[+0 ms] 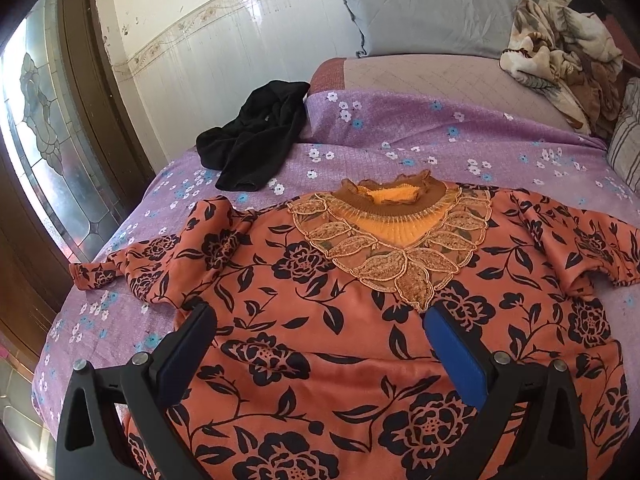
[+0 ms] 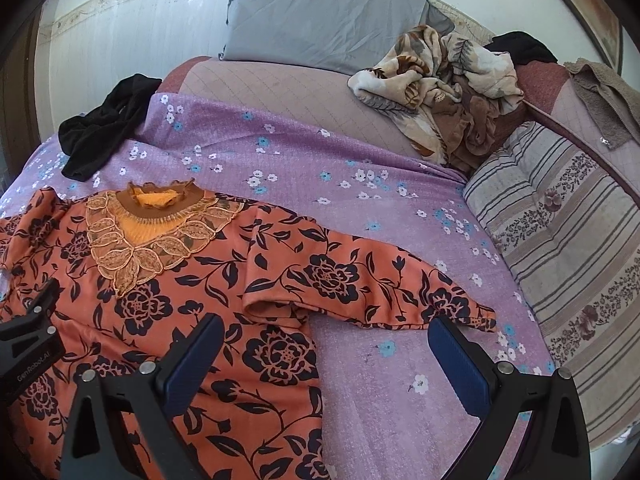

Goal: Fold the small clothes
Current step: 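Move both grippers toward the orange blouse's sleeves, then grasp a sleeve cuff with the right gripper and fold it across the blouse body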

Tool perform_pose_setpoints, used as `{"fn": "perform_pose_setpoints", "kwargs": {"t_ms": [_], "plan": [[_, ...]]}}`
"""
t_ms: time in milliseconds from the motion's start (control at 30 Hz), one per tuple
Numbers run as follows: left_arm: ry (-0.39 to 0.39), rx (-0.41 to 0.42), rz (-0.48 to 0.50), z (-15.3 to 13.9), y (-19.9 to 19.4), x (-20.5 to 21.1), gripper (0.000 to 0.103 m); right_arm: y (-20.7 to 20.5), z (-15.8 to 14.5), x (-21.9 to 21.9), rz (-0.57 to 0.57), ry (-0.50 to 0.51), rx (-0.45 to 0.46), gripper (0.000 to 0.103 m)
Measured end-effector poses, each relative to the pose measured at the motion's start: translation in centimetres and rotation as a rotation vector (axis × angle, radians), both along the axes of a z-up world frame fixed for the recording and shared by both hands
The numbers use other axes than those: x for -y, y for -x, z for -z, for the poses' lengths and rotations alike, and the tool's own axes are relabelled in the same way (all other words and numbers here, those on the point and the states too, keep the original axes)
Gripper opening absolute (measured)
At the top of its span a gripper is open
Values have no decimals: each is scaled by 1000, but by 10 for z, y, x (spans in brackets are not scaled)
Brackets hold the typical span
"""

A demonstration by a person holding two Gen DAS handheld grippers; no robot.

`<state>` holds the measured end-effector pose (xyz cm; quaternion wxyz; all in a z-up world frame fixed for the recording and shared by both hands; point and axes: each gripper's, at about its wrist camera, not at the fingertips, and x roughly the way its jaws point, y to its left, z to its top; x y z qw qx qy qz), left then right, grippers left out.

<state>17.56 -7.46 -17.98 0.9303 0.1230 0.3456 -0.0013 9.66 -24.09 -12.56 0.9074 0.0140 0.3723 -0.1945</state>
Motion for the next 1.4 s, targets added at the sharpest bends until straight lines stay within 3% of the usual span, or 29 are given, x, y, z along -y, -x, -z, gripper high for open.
{"fn": "perform_pose_setpoints", "kwargs": {"t_ms": [200,400,500,567,633,700,767,833,933,967,1000,1100,1167,1267,1400], "plan": [[-56,-94,2,34,-12,-5,103,-6,16,92,41,-372,73,103],[-63,-231,11,67,-27,-9,103,16,57,198,216,-945,183,103],[-42,-232,-4,74,-27,-8,103,18,74,231,278,-1103,232,102],[-28,-245,-21,74,-26,-9,103,17,87,250,343,-1166,218,98],[41,-273,-55,77,-27,-17,103,20,96,269,454,-1132,173,87],[165,-312,-109,82,-29,-31,103,25,108,286,527,-1135,160,80],[155,-313,-108,82,-28,-29,103,26,115,296,527,-1201,193,78],[141,-310,-124,83,-27,-26,103,24,112,303,514,-1181,247,76],[137,-320,-144,82,-27,-23,103,10,108,302,499,-1072,224,42],[140,-332,-143,82,-27,-24,103,5,106,299,493,-1044,217,25],[144,-348,-141,81,-29,-25,103,1,99,295,485,-1001,233,18],[122,-384,-121,77,-38,-25,103,-17,58,267,371,-797,288,10],[77,-364,-122,70,-40,-24,103,-28,31,238,253,-734,326,9],[45,-289,-132,53,-36,-26,103,-40,1,190,54,-737,394,9],[90,-257,-149,34,-36,-44,103,-63,-18,120,-191,-811,416,9]]}}
